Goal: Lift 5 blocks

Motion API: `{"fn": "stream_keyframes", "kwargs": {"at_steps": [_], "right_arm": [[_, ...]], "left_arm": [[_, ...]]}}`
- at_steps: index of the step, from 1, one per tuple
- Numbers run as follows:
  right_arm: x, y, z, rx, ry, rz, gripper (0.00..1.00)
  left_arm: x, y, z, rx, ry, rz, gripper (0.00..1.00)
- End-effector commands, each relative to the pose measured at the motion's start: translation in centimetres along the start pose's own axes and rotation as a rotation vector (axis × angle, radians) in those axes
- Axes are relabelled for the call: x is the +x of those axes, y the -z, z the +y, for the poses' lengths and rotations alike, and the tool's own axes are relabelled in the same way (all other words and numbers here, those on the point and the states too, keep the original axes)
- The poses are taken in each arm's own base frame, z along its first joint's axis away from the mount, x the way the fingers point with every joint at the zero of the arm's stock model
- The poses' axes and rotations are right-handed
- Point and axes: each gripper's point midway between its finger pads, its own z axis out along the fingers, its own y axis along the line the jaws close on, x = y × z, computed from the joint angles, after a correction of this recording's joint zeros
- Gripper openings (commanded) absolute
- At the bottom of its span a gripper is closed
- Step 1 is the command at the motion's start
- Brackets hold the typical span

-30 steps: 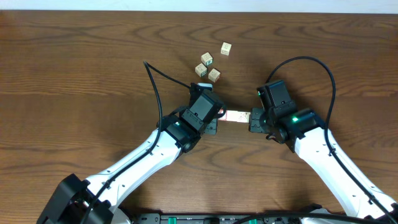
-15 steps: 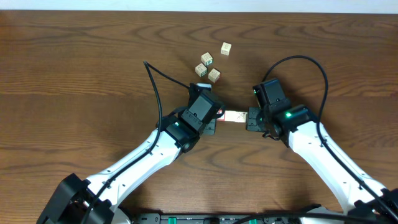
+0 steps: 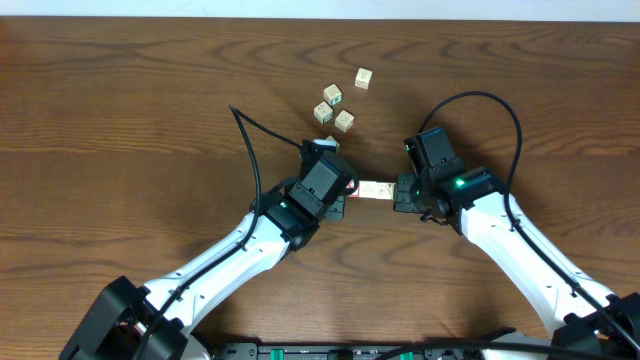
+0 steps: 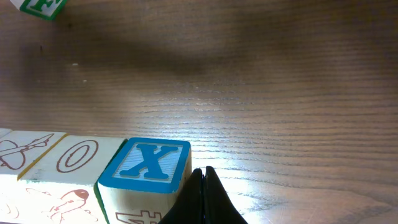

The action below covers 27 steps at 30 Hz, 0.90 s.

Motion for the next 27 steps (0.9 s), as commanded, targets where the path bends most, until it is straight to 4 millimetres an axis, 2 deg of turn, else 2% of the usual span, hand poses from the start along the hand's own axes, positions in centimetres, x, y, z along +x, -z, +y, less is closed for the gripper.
{"fn": "stream_keyframes", "kwargs": {"at_steps": [1, 17, 27], "right_arm": [[4.0, 5.7, 13.9, -0.688, 0.131, 0.230, 0.01], [5.0, 3.9, 13.1, -0.673, 0.121, 0.231, 0.01], [5.2, 3.2, 12.9, -0.657, 0.114, 0.245, 0.01]], "left_arm": [[3.8, 4.9, -13.8, 0.613, -0.108, 0.199, 0.07], [5.1, 3.3, -13.5, 0.593, -0.096, 0.243, 0.07], [5.4, 3.1, -13.4, 0.594, -0.096, 0.248, 0.07]]}}
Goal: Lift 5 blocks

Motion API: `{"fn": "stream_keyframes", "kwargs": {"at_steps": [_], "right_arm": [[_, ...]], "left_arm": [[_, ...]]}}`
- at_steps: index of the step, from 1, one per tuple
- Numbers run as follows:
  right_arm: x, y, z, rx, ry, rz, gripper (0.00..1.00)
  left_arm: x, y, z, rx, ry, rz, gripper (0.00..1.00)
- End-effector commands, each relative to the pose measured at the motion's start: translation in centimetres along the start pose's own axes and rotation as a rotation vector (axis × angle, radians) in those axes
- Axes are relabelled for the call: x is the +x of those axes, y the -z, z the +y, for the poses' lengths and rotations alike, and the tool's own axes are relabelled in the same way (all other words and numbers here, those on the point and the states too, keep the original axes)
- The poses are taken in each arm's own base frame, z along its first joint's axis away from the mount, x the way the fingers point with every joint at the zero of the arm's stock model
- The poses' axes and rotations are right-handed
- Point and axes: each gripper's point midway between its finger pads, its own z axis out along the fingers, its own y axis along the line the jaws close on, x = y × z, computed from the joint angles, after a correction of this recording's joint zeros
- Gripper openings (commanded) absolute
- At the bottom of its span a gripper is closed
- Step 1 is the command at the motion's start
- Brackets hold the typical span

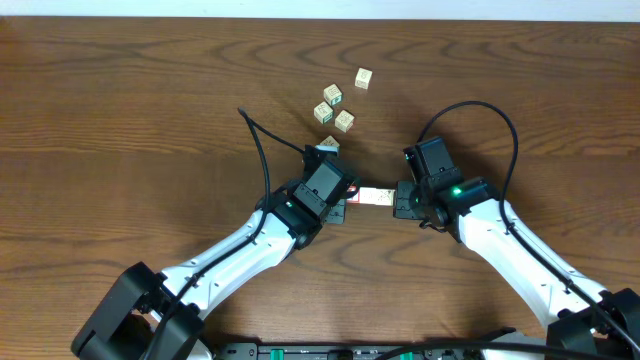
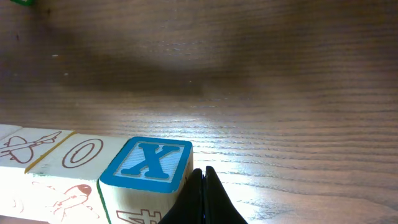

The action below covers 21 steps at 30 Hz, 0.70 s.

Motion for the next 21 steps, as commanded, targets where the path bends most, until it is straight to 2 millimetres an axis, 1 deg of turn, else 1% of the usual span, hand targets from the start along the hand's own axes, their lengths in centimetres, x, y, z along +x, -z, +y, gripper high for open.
{"fn": "stream_keyframes", "kwargs": {"at_steps": [1, 8, 16, 21], "right_arm": [[4.1, 4.8, 13.5, -0.655, 0.114, 0.247, 0.01], [4.4, 3.4, 13.4, -0.637, 0.104, 0.277, 0.01], [4.5, 2.8, 13.4, -0.633, 0.103, 0.283, 0.01], [4.9, 2.1, 13.1, -0.604, 0.108, 0.285, 0.01]], "left_arm": [[4.1, 4.7, -13.5, 0.595, -0.114, 0.198, 0.07], [4.9, 4.0, -13.0, 0.597, -0.092, 0.198, 0.07], [5.1, 3.7, -12.9, 0.592, -0.093, 0.202, 0.07], [5.8, 2.7, -12.8, 0.582, -0.091, 0.230, 0.07]]}}
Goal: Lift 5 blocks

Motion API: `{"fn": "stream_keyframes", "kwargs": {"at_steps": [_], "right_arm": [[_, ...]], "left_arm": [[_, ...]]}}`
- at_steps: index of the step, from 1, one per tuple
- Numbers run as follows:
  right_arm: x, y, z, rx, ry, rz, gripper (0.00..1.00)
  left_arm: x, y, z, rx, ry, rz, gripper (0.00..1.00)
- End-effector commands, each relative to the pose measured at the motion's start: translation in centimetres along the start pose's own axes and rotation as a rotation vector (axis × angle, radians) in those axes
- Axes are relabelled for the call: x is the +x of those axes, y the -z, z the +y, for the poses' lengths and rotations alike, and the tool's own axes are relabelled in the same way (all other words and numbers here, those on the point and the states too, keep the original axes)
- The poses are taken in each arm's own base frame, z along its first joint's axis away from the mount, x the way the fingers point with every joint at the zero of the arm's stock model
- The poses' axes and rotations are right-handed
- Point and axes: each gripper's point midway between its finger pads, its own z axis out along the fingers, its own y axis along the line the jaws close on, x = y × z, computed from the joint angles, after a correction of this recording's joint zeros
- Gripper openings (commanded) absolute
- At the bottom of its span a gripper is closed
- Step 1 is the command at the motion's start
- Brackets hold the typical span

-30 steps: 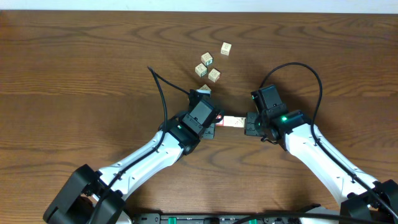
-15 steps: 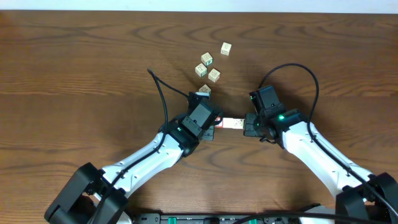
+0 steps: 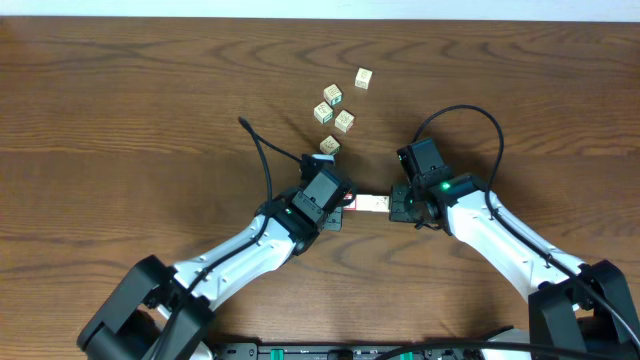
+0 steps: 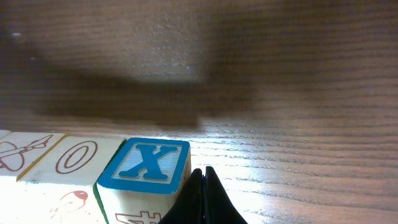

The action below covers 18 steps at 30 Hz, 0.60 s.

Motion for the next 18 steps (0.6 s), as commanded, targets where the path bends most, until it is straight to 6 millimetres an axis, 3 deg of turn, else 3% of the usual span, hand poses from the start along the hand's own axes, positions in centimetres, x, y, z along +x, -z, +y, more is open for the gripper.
{"fn": "stream_keyframes", "kwargs": {"at_steps": [1, 18], "right_arm": [[4.0, 4.3, 13.2, -0.606, 0.133, 0.208, 0.01], [5.8, 1.7, 11.3, -0.566, 0.120, 0.209, 0.02]], "left_arm": [[4.2, 4.2, -13.6, 0.584, -0.123, 0.215, 0.07], [5.9, 2.0, -13.3, 0.572, -0.126, 0.266, 0.07]]}}
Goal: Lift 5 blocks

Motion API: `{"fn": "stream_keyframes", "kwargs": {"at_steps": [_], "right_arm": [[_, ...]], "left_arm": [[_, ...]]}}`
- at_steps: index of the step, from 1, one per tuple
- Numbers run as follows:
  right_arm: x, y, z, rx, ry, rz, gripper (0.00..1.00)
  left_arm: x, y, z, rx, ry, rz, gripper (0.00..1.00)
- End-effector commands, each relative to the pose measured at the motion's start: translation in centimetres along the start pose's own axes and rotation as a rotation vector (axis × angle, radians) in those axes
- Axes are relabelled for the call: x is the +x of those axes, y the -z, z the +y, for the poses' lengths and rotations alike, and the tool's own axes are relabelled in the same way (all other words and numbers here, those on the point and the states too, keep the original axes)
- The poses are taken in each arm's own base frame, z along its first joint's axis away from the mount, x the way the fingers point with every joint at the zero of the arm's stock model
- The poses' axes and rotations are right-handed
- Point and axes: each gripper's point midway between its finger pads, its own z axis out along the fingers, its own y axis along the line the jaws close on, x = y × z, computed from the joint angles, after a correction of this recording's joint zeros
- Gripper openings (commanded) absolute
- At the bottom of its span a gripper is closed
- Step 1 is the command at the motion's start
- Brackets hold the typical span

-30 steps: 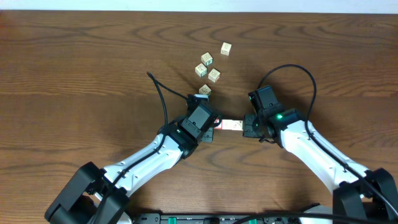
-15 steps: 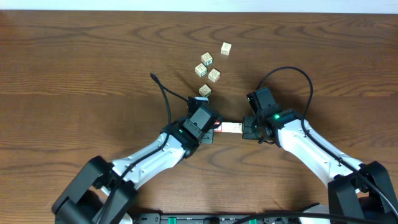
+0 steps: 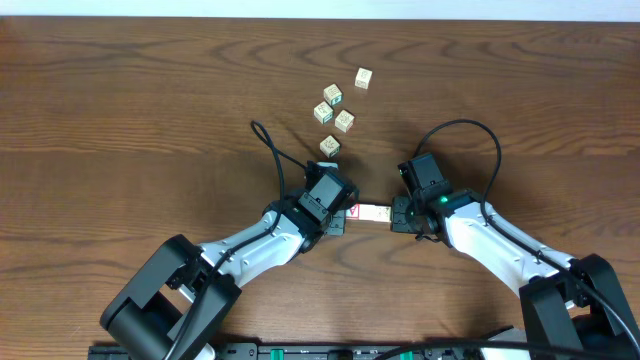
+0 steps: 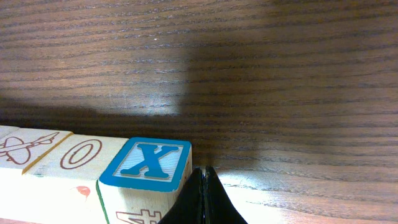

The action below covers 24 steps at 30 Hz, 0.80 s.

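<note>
A short row of wooden blocks (image 3: 372, 212) is pinched end to end between my two grippers. In the right wrist view its near end is a blue X block (image 4: 149, 163), then an O block (image 4: 78, 154) and a block with a drawing (image 4: 22, 148). My right gripper (image 4: 203, 177) is shut, and its joined fingertips press against the X block's side. My left gripper (image 3: 342, 213) presses the row's other end; its jaws are hidden under the wrist. A wide shadow lies on the table behind the row.
Several loose blocks lie farther back on the wooden table (image 3: 120, 110): one at the far right (image 3: 363, 78), a green-edged one (image 3: 332, 96), two more (image 3: 323, 113) (image 3: 344, 121), and one close behind the left wrist (image 3: 329, 146).
Both grippers and the pinched row have shifted toward the table's front edge. In the right wrist view the shadow behind the row has spread wider. The right gripper stays shut against the X block.
At first the row was squeezed between both grippers nearer the loose blocks, with a green block in the right wrist view's corner. At each later moment the arms and row stood closer to the front, the green block left view, and the shadow grew.
</note>
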Motion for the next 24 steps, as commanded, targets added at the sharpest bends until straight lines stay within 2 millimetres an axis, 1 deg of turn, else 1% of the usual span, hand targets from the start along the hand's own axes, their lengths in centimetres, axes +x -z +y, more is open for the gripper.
{"fn": "stream_keyframes", "kwargs": {"at_steps": [1, 3, 6, 8, 11, 13, 15, 20, 21, 24], "right_arm": [[4.1, 4.0, 12.4, -0.569, 0.141, 0.207, 0.02], [4.0, 3.8, 12.1, -0.547, 0.145, 0.196, 0.03], [3.9, 3.6, 11.7, -0.526, 0.151, 0.186, 0.03], [3.7, 3.4, 11.4, -0.508, 0.157, 0.176, 0.03], [3.6, 2.9, 10.5, -0.449, 0.157, 0.164, 0.04], [3.7, 2.6, 9.9, -0.423, 0.195, 0.158, 0.03], [3.9, 2.3, 9.0, -0.376, 0.223, 0.155, 0.04], [3.7, 1.4, 5.9, -0.204, 0.234, 0.136, 0.04], [3.6, 1.3, 5.4, -0.179, 0.234, 0.130, 0.04], [3.3, 1.2, 4.7, -0.138, 0.237, 0.117, 0.05]], "left_arm": [[4.1, 3.8, -12.8, 0.532, -0.154, 0.189, 0.07], [4.3, 3.3, -11.8, 0.475, -0.147, 0.190, 0.07], [4.6, 2.5, -9.8, 0.366, -0.146, 0.191, 0.07], [4.6, 2.3, -9.2, 0.338, -0.159, 0.189, 0.07], [4.5, 2.1, -8.7, 0.305, -0.158, 0.176, 0.07], [4.2, 1.9, -8.3, 0.282, -0.158, 0.161, 0.08], [3.9, 1.7, -7.8, 0.252, -0.157, 0.145, 0.09], [3.5, 1.4, -6.4, 0.169, -0.161, 0.115, 0.09], [3.5, 1.3, -6.1, 0.155, -0.161, 0.114, 0.12], [3.3, 1.2, -5.2, 0.107, -0.162, 0.100, 0.13]]}}
